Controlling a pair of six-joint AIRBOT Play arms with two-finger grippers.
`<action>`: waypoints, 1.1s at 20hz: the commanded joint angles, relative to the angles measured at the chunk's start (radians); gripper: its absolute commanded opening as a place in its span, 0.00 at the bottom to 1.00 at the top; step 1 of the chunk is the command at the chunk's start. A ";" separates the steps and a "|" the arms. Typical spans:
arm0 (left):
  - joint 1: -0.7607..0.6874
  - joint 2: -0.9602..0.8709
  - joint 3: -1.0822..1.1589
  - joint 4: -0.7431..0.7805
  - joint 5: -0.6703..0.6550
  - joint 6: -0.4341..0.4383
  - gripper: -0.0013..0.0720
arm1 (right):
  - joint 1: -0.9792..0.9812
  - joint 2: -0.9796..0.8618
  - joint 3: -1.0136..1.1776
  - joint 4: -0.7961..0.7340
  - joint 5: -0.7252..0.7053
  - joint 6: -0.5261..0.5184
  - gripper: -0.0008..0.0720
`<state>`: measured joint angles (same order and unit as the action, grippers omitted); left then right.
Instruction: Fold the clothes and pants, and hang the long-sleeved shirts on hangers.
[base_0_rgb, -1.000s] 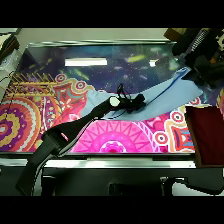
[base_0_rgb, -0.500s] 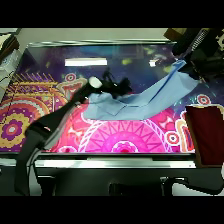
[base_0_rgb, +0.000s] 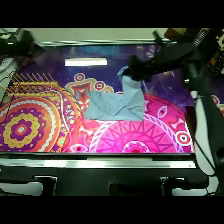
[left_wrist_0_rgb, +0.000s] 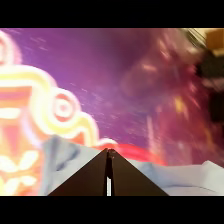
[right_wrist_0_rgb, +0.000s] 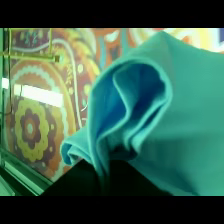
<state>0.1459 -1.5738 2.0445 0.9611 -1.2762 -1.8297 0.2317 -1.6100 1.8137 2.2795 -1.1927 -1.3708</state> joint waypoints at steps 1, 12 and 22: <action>0.191 0.132 0.000 0.065 -0.146 0.029 0.04 | 0.150 -0.109 0.001 0.002 0.116 0.026 0.07; 0.289 0.149 -0.106 0.064 -0.174 0.059 0.04 | 0.222 -0.325 0.001 0.058 0.200 0.079 0.07; 0.289 0.148 -0.119 0.064 -0.151 0.068 0.04 | 0.222 -0.303 0.001 0.199 0.063 0.095 0.68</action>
<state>0.4335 -1.4254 1.9274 1.0252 -1.4410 -1.7622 0.4534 -1.9369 1.8137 2.4187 -1.0504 -1.2739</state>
